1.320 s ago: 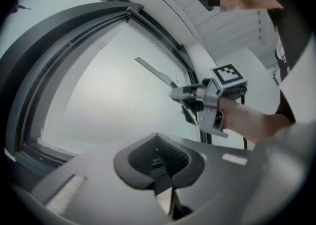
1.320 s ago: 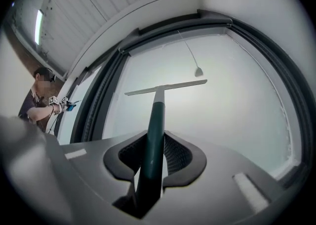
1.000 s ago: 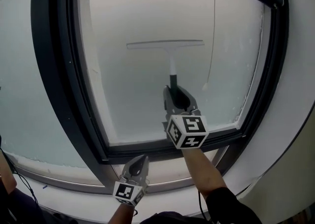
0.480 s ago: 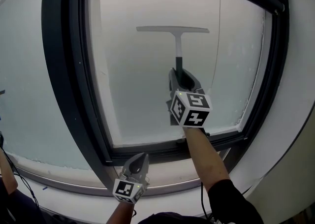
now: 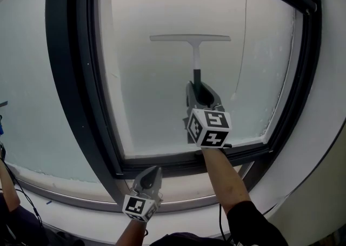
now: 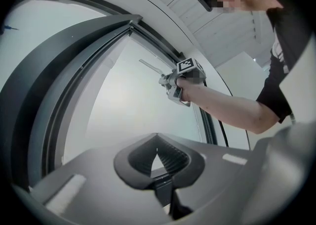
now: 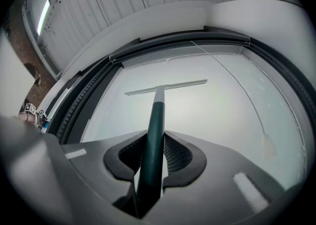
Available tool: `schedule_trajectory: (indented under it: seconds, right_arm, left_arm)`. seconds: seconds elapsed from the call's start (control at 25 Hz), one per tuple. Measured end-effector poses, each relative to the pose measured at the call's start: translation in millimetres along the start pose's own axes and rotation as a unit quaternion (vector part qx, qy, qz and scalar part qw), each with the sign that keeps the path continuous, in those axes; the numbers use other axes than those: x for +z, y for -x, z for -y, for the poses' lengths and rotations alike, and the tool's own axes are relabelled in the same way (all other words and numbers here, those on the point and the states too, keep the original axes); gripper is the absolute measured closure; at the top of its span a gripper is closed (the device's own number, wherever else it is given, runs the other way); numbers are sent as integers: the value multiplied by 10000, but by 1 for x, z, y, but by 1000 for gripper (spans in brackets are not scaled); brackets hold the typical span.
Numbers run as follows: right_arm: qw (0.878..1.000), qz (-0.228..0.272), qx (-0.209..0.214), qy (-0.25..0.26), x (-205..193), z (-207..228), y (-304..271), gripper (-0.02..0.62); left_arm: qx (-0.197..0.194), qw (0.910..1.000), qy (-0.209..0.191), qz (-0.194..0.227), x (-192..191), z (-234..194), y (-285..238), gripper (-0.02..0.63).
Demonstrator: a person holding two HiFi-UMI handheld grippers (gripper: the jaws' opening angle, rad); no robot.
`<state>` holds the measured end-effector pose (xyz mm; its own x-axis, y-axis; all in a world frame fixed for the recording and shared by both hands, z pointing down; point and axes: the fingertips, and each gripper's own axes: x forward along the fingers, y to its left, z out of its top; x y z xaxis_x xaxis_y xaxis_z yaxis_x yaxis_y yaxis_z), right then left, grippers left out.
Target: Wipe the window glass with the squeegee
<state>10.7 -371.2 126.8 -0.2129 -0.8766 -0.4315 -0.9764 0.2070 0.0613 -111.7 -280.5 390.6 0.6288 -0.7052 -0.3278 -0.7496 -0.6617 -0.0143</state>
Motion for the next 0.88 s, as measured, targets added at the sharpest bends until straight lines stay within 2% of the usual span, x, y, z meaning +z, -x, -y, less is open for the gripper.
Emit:
schedule_trajectory:
  seconds: [0.88]
  right_arm:
    - [9994,-310,-92,-93,-54,-8,27,506]
  left_arm:
    - [-64,9994,-37,-332,-13,8,17,607]
